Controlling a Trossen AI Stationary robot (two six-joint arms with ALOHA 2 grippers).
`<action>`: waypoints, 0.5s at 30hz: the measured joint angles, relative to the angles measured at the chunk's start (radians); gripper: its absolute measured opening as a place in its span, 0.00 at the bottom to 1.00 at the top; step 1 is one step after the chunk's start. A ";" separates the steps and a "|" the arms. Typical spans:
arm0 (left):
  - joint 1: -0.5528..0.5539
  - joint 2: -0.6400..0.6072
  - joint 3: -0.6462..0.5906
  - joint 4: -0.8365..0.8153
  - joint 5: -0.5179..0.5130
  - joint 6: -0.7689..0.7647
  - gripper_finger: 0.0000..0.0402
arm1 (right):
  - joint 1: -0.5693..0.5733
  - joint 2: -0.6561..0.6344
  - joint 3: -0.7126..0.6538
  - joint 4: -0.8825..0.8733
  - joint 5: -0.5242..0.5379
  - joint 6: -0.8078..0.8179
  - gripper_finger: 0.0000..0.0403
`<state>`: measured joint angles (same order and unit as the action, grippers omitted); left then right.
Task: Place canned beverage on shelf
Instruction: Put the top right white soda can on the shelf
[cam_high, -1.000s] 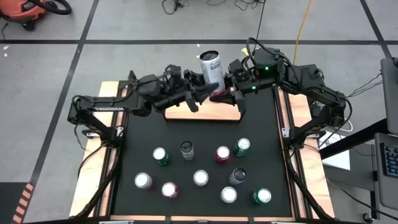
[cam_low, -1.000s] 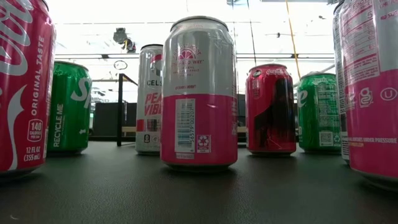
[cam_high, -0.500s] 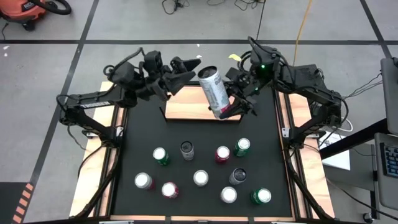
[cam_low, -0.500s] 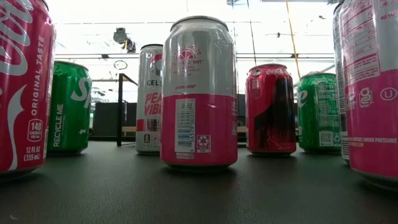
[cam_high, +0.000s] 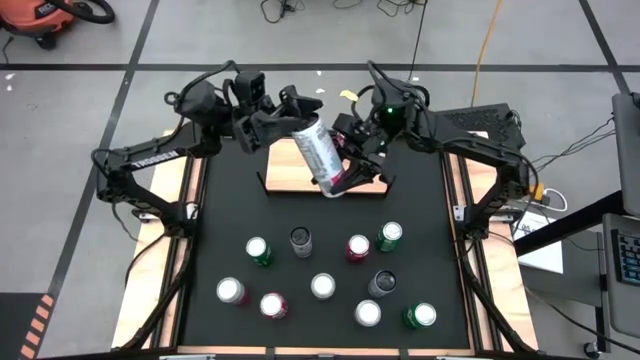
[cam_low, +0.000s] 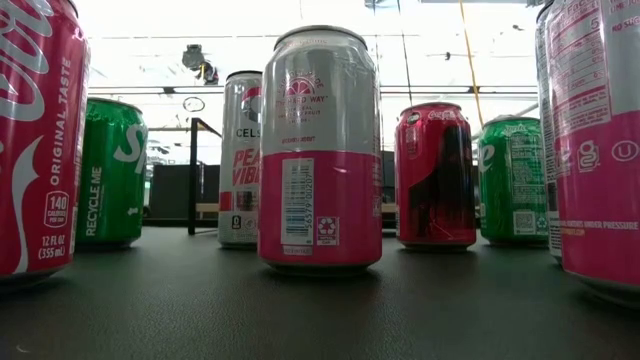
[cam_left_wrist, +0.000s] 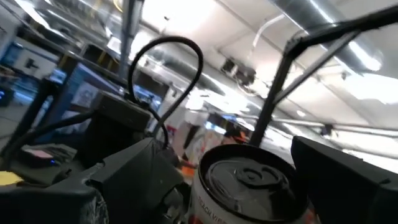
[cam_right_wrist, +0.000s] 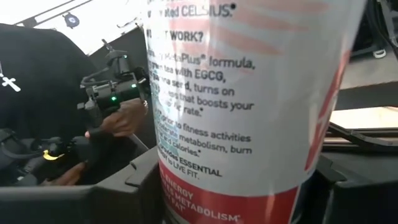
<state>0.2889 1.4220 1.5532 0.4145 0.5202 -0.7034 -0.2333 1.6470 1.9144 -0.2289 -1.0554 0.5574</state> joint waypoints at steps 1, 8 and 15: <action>0.008 0.000 0.000 0.000 0.025 -0.002 0.91 | 0.001 0.001 0.000 0.003 0.000 0.004 0.55; 0.064 0.000 0.000 0.014 0.189 -0.074 0.91 | 0.003 0.003 0.000 0.025 0.003 0.010 0.55; 0.061 0.001 -0.001 0.023 0.213 -0.071 0.91 | 0.002 0.001 0.001 0.030 0.012 -0.003 0.55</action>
<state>0.3502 1.4231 1.5520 0.4374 0.7331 -0.7744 -0.2310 1.6485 1.9156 -0.1993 -1.0433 0.5544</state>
